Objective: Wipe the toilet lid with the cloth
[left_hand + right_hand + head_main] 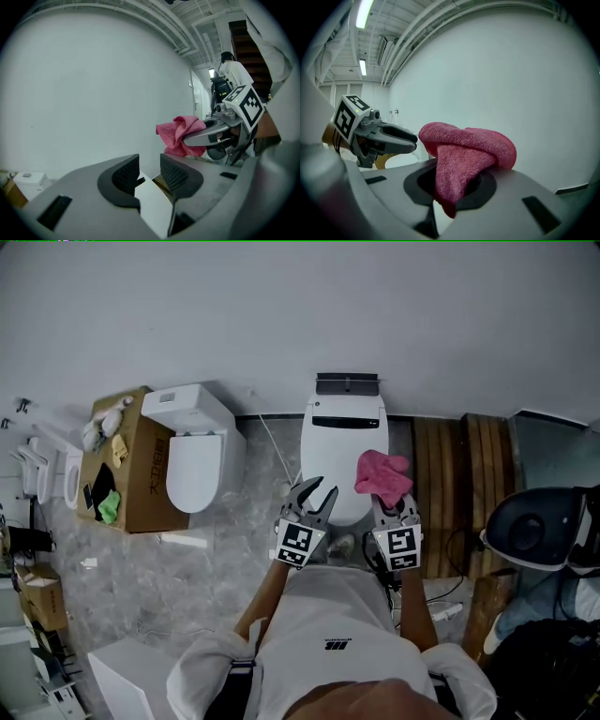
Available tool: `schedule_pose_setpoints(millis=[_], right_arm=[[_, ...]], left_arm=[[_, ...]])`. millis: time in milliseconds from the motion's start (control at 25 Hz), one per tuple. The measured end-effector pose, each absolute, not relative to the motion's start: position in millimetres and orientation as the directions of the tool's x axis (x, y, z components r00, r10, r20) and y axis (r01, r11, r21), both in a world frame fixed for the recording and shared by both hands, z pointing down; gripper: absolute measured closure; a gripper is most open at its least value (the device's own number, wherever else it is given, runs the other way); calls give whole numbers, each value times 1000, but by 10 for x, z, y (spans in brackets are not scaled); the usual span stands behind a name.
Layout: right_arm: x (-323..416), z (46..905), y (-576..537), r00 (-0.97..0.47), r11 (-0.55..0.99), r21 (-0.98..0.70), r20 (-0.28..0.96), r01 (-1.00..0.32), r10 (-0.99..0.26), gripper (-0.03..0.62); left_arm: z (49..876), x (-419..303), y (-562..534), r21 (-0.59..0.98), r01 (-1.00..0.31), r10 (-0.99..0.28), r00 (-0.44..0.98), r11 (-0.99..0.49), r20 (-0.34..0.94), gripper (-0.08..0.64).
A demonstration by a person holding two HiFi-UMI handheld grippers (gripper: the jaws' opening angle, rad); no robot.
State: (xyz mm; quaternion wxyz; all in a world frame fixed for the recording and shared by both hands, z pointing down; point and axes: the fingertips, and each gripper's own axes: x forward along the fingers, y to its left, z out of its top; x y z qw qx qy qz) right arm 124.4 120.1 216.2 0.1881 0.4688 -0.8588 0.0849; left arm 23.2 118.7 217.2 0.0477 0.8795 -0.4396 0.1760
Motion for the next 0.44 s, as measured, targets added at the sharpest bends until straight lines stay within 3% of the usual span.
schedule_pose_setpoints(millis=[440], right_arm=[[1441, 1999, 1107, -491, 536, 19, 375, -844, -787, 528]], left_arm=[[2019, 497, 1103, -84, -773, -746, 569, -629, 346, 405]])
